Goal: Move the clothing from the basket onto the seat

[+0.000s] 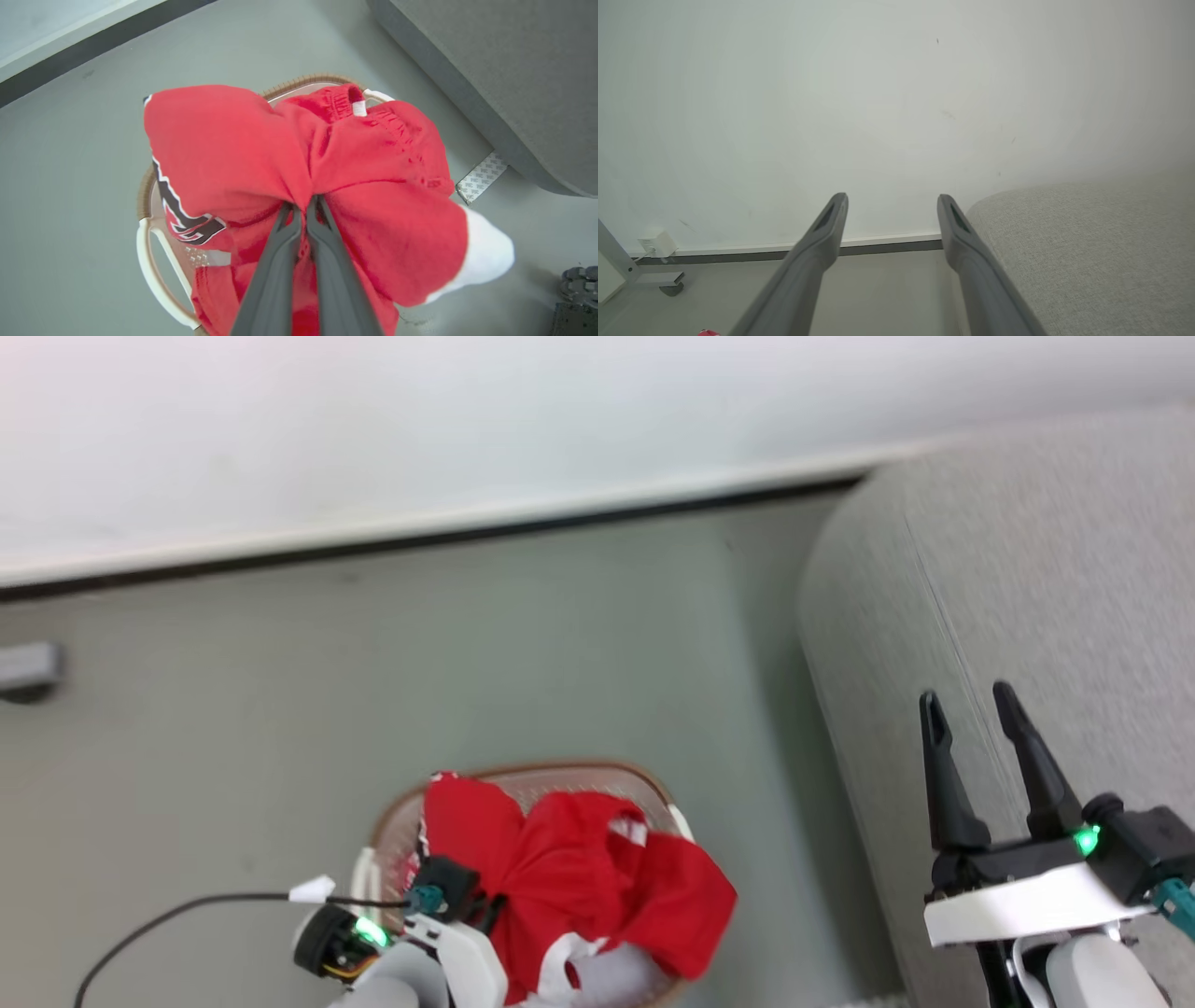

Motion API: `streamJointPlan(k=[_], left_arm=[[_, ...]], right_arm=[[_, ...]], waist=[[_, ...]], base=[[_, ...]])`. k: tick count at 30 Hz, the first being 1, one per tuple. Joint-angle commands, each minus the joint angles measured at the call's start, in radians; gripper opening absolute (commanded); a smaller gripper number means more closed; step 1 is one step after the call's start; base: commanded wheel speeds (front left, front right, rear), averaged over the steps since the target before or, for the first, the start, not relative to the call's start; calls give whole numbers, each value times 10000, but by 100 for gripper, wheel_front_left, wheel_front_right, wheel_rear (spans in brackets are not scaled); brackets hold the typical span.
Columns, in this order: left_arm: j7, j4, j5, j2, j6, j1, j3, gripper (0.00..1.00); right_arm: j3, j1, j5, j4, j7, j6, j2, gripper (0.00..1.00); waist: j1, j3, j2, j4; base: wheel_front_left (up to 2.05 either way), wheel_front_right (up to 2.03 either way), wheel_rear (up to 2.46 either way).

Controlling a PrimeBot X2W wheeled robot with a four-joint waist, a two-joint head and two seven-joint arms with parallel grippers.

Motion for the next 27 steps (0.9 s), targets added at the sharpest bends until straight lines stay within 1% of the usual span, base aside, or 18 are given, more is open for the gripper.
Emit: streamJointPlan(k=[1, 7, 11, 18, 27], left_arm=[[-65, -296, -263, 7, 11, 250, -85, 0], [-70, -2023, -1119, 1, 11, 764, -140, 0], [-73, -2943, -1365, 108, 13, 943, -35, 0], [-74, -4577, -1639, 275, 13, 1133, 239, 0], [-75, -6057, -1752, 421, 18, 761, 704, 0]], right_arm=[[21, 234, 7, 65, -32, -21, -91, 100], [119, 627, 76, 185, -32, -21, -140, 100], [227, 898, 108, 239, -32, -21, -125, 100], [376, 1229, 185, 367, -32, -21, -61, 100], [618, 1364, 307, 368, -32, -21, 16, 100]], waist=[[1, -876, 0, 735], [1, -1520, 0, 1075], [1, -1873, 0, 1230], [1, -2401, 0, 1392], [1, -2675, 0, 1469]], base=[[0, 0, 0], [0, 0, 0], [0, 0, 0], [0, 0, 0], [0, 0, 0]])
